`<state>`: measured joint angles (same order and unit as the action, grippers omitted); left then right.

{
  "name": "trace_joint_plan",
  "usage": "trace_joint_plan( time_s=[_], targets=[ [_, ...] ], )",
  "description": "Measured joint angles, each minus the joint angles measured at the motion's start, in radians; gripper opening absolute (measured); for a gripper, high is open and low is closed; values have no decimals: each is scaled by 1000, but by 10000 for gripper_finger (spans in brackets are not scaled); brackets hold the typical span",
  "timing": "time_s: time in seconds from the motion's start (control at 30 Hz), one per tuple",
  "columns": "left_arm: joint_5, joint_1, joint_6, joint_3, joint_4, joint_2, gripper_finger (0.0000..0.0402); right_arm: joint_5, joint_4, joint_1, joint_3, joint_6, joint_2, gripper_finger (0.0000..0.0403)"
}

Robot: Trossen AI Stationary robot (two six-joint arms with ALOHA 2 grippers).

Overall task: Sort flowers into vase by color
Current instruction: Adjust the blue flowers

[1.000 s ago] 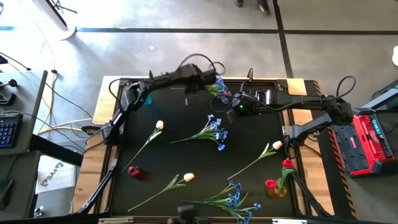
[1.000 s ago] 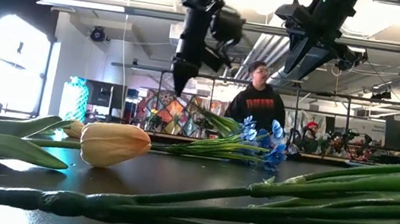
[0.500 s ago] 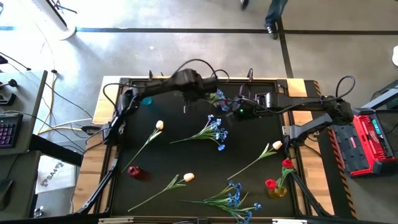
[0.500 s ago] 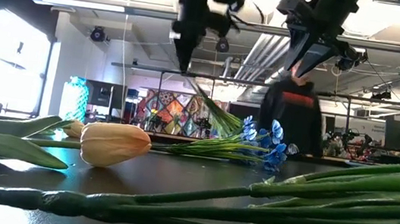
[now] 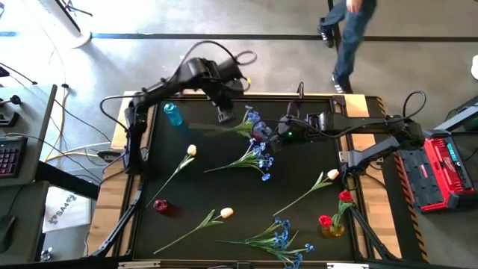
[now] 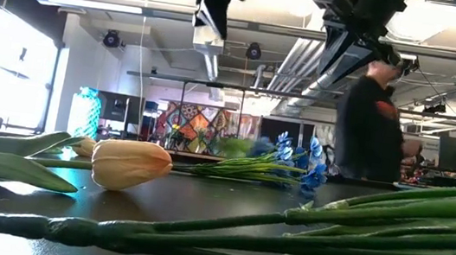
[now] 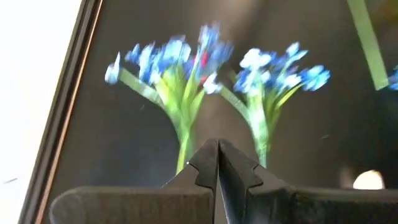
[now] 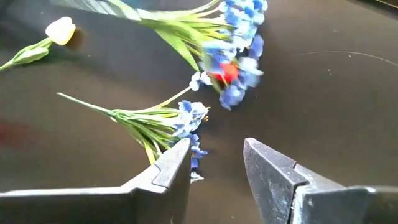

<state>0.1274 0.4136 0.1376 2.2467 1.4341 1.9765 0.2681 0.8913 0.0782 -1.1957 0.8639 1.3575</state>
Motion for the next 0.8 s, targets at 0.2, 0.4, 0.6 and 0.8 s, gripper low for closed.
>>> trace_joint_plan(
  time_s=[0.2, 0.4, 0.6, 0.8],
  targets=[
    [77, 7, -14, 0, -46, -50, 0, 3, 0, -9, 0, 16, 0, 137],
    [67, -9, -25, -89, -81, -38, 2, -5, 3, -9, 0, 55, 0, 137],
    [-11, -9, -32, -347, -273, -36, 42, -10, 55, -43, 0, 98, 0, 137],
    [-17, 53, -62, -584, -539, -36, 115, 13, 125, -108, 0, 173, 0, 137]
  ],
)
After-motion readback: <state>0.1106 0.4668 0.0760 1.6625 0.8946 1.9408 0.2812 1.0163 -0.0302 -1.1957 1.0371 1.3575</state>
